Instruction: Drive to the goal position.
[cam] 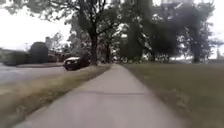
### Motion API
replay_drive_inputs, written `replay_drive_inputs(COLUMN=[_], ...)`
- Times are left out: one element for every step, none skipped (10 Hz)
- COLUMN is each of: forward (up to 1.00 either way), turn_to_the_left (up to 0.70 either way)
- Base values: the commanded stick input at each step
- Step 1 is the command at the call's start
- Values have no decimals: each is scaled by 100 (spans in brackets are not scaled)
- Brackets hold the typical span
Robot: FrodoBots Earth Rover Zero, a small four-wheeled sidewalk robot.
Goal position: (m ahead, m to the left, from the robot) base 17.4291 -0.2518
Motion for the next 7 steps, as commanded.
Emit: replay_drive_inputs(forward=[100,100,100,100,100,100,100], turn_to_the_left=[0,0,0,0,0,0,0])
